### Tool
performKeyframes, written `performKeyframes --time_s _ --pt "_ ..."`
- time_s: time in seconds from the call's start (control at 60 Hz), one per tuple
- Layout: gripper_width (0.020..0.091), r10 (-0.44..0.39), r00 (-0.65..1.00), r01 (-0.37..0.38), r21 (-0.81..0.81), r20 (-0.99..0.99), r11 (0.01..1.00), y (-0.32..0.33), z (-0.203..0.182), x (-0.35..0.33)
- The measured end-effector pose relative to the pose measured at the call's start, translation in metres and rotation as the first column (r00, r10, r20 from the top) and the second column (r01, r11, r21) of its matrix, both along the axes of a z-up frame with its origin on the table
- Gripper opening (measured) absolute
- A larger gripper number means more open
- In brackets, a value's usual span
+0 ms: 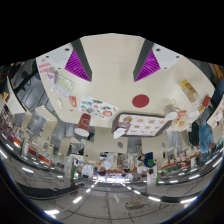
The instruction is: Pour water
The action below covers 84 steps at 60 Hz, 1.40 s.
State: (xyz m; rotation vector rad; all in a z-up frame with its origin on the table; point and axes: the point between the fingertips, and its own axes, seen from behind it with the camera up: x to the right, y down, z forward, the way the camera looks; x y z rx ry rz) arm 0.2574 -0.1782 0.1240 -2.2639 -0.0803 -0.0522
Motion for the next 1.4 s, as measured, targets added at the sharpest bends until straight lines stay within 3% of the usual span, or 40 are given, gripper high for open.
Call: performKeyframes --time_s 0.25,0.533,0.767,0.9,1.017,1.067,1.1,1.267,1.4 --pt "0.0849 -0.027 1.000 0.026 0.011 0.012 1.000 -0.013 -0.013 -0.042" --pt "0.0850 -0.025 0.999 0.025 0.019 -0.032 0.999 -0.052 -0.035 -0.180" --pt "0.0851 0.050 0.994 -0.041 0.093 -0.098 0.995 -0.021 -0.053 -0.315" --pt "0.0842 0.045 0.993 -0.026 0.159 -0.113 0.987 0.023 -0.058 -0.352" --pt "0.0750 0.025 0.994 -0.003 0.201 -0.110 0.980 0.058 -0.068 -0.364" --pt "0.0633 0.020 0.995 0.003 0.215 -0.103 0.977 0.069 -0.072 -0.365" --pt "0.0504 0.020 0.995 0.004 0.226 -0.100 0.974 0.074 -0.073 -0.367" --pt "0.0389 0.002 0.996 0.018 0.223 -0.088 0.975 0.079 -0.073 -0.366" --pt "0.0384 -0.034 0.998 0.046 0.216 -0.057 0.975 0.083 -0.050 -0.349"
